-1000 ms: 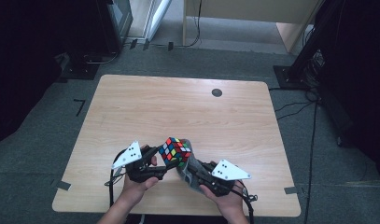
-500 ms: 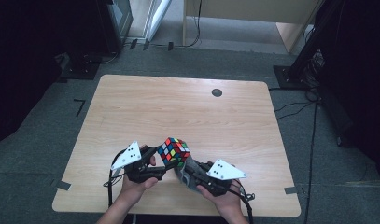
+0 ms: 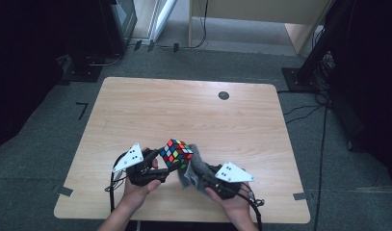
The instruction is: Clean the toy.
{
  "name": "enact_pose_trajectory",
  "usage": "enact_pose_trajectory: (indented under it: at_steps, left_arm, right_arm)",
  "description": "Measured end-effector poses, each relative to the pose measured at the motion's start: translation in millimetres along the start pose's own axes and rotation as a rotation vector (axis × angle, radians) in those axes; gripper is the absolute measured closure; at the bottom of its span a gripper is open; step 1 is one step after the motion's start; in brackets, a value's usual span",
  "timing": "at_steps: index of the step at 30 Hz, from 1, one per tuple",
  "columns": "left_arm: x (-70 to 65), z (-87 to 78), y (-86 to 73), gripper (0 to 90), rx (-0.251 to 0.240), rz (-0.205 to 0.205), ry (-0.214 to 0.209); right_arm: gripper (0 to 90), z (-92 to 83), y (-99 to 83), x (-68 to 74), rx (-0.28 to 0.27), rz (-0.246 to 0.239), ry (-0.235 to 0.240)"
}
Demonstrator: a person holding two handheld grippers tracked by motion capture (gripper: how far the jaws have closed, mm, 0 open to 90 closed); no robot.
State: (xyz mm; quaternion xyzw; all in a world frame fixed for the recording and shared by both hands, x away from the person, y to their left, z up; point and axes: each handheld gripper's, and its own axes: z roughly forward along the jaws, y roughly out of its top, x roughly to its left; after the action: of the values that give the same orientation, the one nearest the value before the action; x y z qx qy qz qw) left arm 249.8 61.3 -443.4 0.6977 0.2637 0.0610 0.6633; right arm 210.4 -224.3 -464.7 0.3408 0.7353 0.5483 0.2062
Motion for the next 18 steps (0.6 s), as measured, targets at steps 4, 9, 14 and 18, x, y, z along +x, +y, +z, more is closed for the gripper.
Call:
enact_pose_trajectory:
  at_steps: [4,9,14,18]
  left_arm:
    - [0.0,0.6,0.1,34.3,0.009,0.005,0.006]
    - [3.7,3.7,-2.6,34.3,0.035,-0.009,0.022]
    - [7.3,3.6,-3.4,34.3,0.047,-0.031,0.037]
    - [8.7,4.6,-3.5,34.3,0.055,-0.049,0.040]
  right_arm:
    - [70.8,-3.9,-11.7,-33.9,0.033,0.060,-0.131]
    - [56.8,1.5,-26.0,-56.0,0.089,0.126,-0.126]
    - [39.6,-2.9,-17.3,-58.1,0.056,0.105,-0.130]
    - [35.2,-11.4,-4.5,-48.1,0.003,0.046,-0.118]
